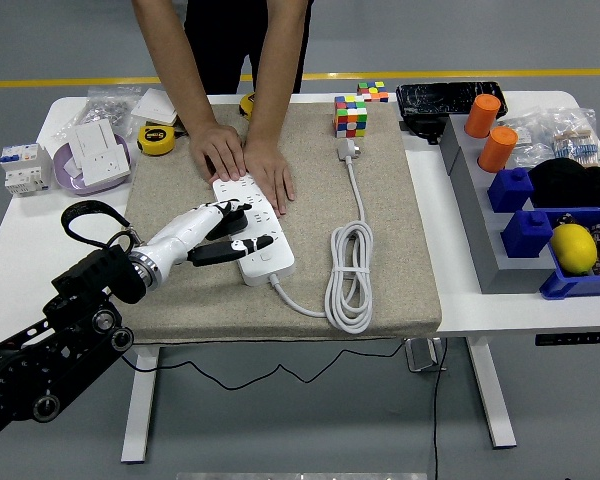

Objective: Pick up the plug,place it near the board,insert it into the board,press the button

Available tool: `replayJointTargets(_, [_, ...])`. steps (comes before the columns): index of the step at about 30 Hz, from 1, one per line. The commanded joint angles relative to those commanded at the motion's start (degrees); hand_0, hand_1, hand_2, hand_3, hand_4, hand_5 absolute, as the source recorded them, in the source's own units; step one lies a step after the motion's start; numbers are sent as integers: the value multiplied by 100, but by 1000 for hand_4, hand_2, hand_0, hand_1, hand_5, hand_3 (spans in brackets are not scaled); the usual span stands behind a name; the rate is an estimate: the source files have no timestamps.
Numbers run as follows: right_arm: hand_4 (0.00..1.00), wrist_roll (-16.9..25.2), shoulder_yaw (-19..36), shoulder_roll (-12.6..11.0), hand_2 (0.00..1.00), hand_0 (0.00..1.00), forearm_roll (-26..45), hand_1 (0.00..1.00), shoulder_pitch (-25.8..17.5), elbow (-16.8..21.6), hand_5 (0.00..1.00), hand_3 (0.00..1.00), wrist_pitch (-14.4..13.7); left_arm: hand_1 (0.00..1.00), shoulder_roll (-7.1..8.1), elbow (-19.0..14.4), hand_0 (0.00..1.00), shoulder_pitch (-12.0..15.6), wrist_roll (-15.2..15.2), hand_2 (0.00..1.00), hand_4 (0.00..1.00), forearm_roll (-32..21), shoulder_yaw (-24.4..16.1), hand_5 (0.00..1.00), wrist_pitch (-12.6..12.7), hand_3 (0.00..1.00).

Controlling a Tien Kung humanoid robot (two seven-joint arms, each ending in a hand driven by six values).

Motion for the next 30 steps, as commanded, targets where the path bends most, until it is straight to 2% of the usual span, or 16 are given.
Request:
replayJointTargets(24, [998, 3, -21, 1, 701, 789, 17, 710, -14, 0, 773, 671, 2, 971, 5, 25, 995, 3, 17, 905, 998, -38, 71, 998, -56, 928])
replayJointTargets(30, [998, -7, -5, 2, 701, 791, -3, 710, -33, 0, 774, 672, -1, 969, 13, -28, 995, 10, -63, 897, 998, 64, 41, 998, 66, 916])
